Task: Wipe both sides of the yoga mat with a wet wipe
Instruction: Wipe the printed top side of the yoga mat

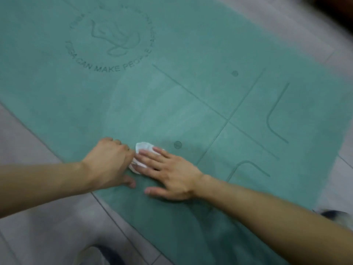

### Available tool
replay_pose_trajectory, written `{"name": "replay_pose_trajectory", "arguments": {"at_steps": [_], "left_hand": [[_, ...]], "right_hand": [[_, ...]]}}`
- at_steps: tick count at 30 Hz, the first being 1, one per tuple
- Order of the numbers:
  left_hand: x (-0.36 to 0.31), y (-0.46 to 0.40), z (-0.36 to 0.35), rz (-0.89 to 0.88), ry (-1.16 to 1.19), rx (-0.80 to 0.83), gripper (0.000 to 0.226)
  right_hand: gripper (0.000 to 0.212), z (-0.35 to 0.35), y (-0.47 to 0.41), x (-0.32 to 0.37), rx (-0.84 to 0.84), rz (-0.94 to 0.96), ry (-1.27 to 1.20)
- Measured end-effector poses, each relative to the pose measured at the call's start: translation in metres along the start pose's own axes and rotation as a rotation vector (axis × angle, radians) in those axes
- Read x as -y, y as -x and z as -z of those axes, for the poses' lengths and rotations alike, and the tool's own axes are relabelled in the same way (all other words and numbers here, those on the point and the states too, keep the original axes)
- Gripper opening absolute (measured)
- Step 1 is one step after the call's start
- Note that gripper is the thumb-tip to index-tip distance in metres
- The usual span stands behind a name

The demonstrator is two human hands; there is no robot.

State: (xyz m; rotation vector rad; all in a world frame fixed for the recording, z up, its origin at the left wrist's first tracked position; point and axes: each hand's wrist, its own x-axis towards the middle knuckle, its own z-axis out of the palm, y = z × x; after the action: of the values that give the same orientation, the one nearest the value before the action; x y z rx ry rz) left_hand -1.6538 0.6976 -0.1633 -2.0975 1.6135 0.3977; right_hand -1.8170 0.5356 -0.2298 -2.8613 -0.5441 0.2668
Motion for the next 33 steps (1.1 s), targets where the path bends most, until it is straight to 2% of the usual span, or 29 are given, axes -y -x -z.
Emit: {"name": "replay_pose_trajectory", "arguments": {"at_steps": [1,2,6,7,8,10,13,17,19,23,25,27,30,33], "left_hand": [[0.003,0.001,-0.004,0.003,0.009,-0.002,0.084],[0.004,0.003,-0.007,0.005,0.013,0.015,0.085],[-0.004,0.007,-0.008,0.024,0.034,0.014,0.078],[-0.006,0.008,-0.006,0.027,0.031,0.006,0.075],[-0.008,0.01,-0.004,0.028,0.03,0.021,0.072],[-0.012,0.014,-0.001,0.02,0.011,0.053,0.068],[-0.014,0.012,0.003,0.028,-0.012,0.057,0.068],[-0.012,0.008,0.009,0.063,-0.03,0.092,0.071],[-0.018,0.011,0.011,0.107,-0.013,0.096,0.07],[-0.028,0.02,0.011,0.279,0.04,0.13,0.067],[-0.034,0.026,0.007,0.382,0.089,0.167,0.065],[-0.044,0.035,0.004,0.497,0.153,0.2,0.066],[-0.063,0.046,0.004,0.658,0.262,0.203,0.076],[-0.085,0.052,0.004,0.81,0.389,0.196,0.104]], "right_hand": [[0.078,0.005,0.005,-0.022,-0.012,-0.01,0.012],[0.079,0.011,0.011,-0.048,-0.028,-0.096,0.016],[0.085,0.045,0.05,-0.138,-0.104,-0.813,-0.076],[0.087,0.047,0.05,-0.138,-0.12,-0.927,-0.129],[0.089,0.043,0.044,-0.127,-0.131,-0.961,-0.162],[0.09,0.024,0.026,-0.072,-0.162,-0.794,-0.135],[0.081,-0.004,0.015,0.002,-0.133,-0.386,-0.105],[0.072,-0.008,0.021,-0.017,-0.105,-0.208,-0.05],[0.074,0.003,0.032,-0.054,-0.091,-0.278,-0.025],[0.08,0.036,0.063,-0.152,-0.115,-0.664,-0.042],[0.087,0.037,0.062,-0.153,-0.115,-0.718,-0.078],[0.09,0.02,0.049,-0.109,-0.124,-0.559,-0.073],[0.084,-0.01,0.036,-0.025,-0.066,-0.111,-0.073],[0.082,-0.01,0.038,-0.024,-0.024,0.059,-0.029]]}}
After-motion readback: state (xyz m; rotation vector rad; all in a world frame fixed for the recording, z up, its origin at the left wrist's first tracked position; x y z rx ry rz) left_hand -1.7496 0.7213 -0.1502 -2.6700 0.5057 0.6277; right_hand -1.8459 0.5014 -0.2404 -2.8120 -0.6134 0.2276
